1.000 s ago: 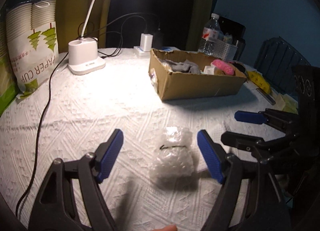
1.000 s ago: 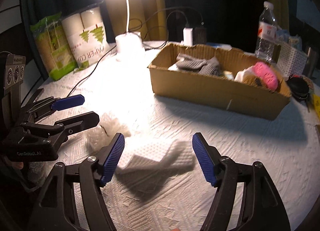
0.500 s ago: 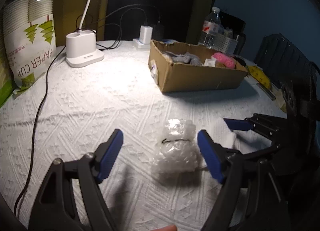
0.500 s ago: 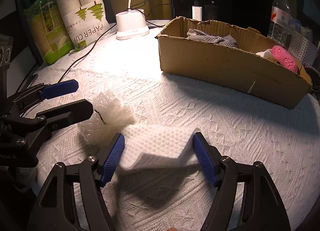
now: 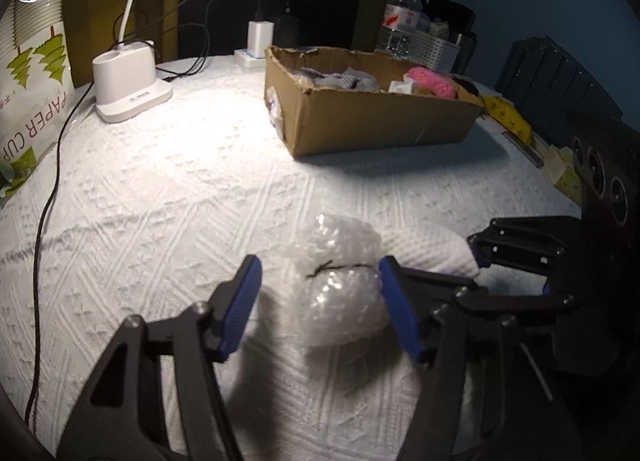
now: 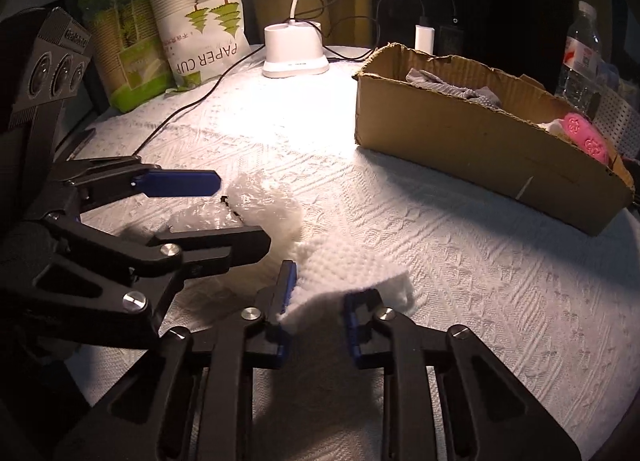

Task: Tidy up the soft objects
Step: 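Grasp the bubble-wrap bag with the left tool while the right tool grasps the white towel, then lower the bubble-wrap bag and white towel into the box and open both tools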

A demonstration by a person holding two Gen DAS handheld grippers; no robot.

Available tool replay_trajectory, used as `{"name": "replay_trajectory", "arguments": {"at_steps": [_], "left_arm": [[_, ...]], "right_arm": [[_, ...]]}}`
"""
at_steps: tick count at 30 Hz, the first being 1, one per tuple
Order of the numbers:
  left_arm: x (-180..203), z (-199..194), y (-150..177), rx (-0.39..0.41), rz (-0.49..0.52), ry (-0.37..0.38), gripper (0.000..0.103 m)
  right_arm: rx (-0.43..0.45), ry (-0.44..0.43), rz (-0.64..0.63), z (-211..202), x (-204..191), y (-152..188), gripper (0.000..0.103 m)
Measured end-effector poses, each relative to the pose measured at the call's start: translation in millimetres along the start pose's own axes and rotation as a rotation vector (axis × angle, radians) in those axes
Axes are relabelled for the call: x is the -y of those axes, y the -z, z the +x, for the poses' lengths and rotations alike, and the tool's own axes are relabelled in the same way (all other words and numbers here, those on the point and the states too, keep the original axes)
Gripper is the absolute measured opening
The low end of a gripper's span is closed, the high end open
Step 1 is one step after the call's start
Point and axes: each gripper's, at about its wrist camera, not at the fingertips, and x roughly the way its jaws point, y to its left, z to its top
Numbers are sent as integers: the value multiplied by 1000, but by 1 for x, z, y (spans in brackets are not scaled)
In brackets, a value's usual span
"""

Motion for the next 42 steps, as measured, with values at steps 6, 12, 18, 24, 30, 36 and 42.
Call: {"name": "replay_trajectory", "arguments": {"at_steps": [6,12,18,24,30,36,42], "left_arm": [[20,-4,-1,22,76,-8,39],[28,-21,-13,77,79,-1,39],[37,-27,-30,103,89,-12,39],[46,-28,-47,121,96,-12,39],[54,-24,-65,127,104,-10,39],[61,-21,-80,130,112,-15,39],[68,-21,-95,159,114,-21,39]], "right_arm": [[15,-33,25,-7,6,2,16],[41,-18,50,-21,21,6,16],[84,5,81,-42,43,5,16],[137,38,123,-66,73,1,16],[167,58,159,-78,97,-1,16],[196,71,194,-88,117,-2,16],[223,67,222,-95,133,-5,16]]}}
